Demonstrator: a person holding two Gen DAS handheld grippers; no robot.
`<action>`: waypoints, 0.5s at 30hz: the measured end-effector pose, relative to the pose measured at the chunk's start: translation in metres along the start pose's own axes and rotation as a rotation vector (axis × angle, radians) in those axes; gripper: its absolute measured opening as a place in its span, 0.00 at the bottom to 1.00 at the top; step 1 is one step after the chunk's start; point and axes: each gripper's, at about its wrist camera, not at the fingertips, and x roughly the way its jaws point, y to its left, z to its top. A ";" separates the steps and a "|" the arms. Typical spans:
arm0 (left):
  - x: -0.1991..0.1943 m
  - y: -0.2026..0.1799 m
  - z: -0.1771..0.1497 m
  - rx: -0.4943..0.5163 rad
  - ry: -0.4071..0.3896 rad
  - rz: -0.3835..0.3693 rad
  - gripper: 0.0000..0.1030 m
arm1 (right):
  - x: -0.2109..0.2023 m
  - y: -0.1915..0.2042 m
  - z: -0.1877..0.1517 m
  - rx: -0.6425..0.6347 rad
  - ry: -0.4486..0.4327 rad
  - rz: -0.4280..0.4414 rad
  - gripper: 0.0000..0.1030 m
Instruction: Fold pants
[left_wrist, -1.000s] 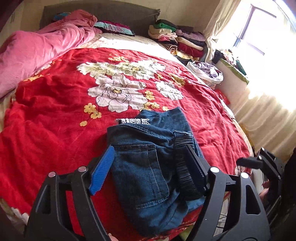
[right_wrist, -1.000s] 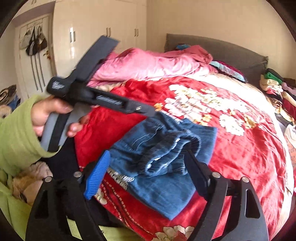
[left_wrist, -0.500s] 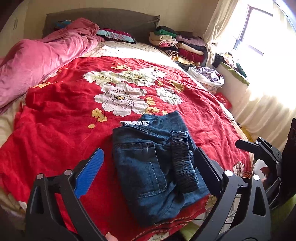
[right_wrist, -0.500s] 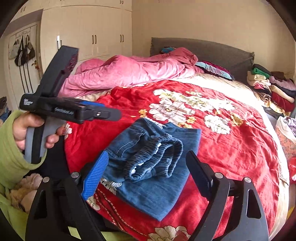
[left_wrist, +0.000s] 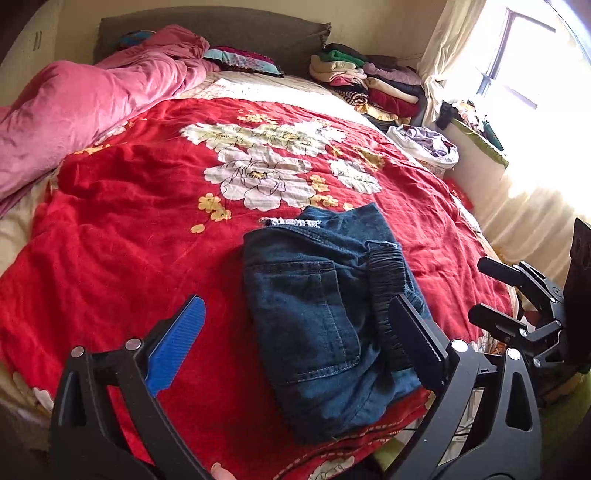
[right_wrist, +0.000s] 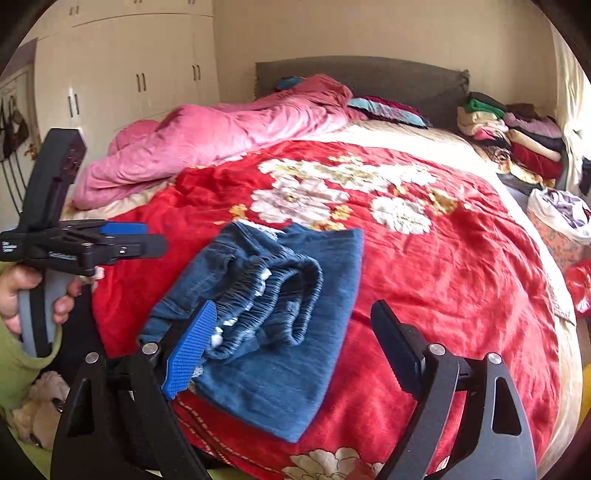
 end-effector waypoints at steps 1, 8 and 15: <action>0.002 0.001 -0.001 -0.001 0.003 0.003 0.90 | 0.002 -0.002 -0.001 0.009 0.007 -0.005 0.82; 0.012 0.003 -0.009 0.002 0.029 0.006 0.90 | 0.014 -0.009 -0.007 0.037 0.043 -0.025 0.82; 0.025 0.007 -0.018 -0.011 0.069 0.008 0.90 | 0.024 -0.017 -0.011 0.069 0.078 -0.042 0.82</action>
